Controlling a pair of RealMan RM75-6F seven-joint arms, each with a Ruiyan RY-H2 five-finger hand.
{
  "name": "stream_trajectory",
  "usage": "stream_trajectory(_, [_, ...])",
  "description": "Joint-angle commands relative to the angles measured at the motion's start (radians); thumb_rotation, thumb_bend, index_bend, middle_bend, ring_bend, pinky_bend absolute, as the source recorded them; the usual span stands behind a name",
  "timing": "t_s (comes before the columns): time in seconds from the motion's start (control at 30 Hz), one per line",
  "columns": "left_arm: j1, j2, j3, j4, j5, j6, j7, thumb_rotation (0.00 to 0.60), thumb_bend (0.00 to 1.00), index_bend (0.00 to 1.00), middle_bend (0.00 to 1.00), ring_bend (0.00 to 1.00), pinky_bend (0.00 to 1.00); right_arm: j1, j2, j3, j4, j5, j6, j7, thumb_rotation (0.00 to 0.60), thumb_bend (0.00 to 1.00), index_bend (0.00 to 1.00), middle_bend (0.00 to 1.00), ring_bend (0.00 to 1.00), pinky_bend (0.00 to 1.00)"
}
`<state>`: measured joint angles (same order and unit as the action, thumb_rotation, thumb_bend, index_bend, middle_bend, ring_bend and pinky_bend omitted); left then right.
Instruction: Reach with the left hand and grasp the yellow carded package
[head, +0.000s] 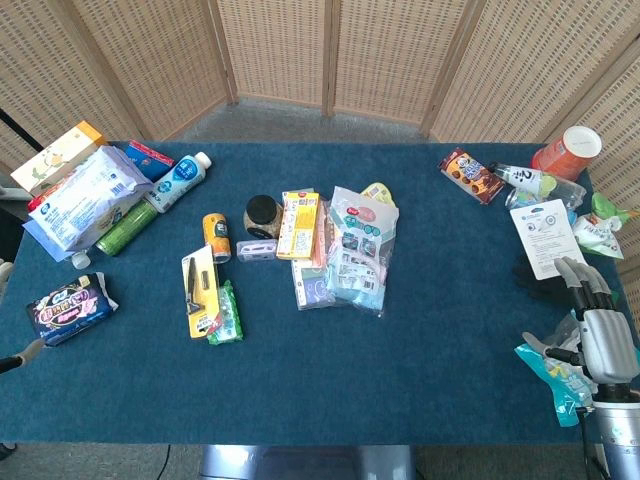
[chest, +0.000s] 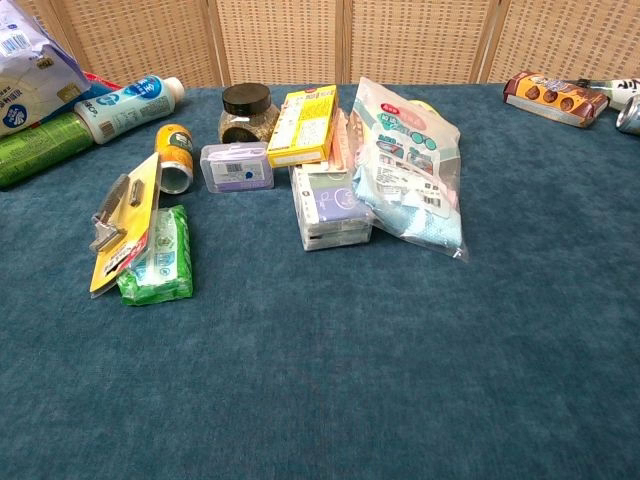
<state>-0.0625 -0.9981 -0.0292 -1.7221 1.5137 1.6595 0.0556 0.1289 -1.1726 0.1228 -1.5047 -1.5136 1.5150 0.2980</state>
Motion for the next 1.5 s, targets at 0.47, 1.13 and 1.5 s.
stream_trajectory(0.47, [-0.159, -0.040, -0.014, 0.163, 0.196, -0.158, 0.086, 0.600, 0.00, 0.00, 0.00, 0.00, 0.00, -0.003, 0.010, 0.008, -0.014, 0.004, 0.011, 0.008, 0.600, 0.00, 0.00, 0.00, 0.00, 0.00])
stream_trajectory(1.13, [-0.525, -0.218, 0.034, 0.385, 0.393, -0.602, 0.246, 0.600, 0.00, 0.00, 0.00, 0.00, 0.00, -0.010, 0.031, 0.020, -0.025, 0.015, 0.021, 0.051, 0.600, 0.00, 0.00, 0.00, 0.00, 0.00])
stream_trajectory(1.5, [-0.628, -0.323, 0.057, 0.502, 0.398, -0.702, 0.285, 0.600, 0.00, 0.00, 0.00, 0.00, 0.00, -0.015, 0.036, 0.033, -0.023, 0.032, 0.028, 0.074, 0.600, 0.00, 0.00, 0.00, 0.00, 0.00])
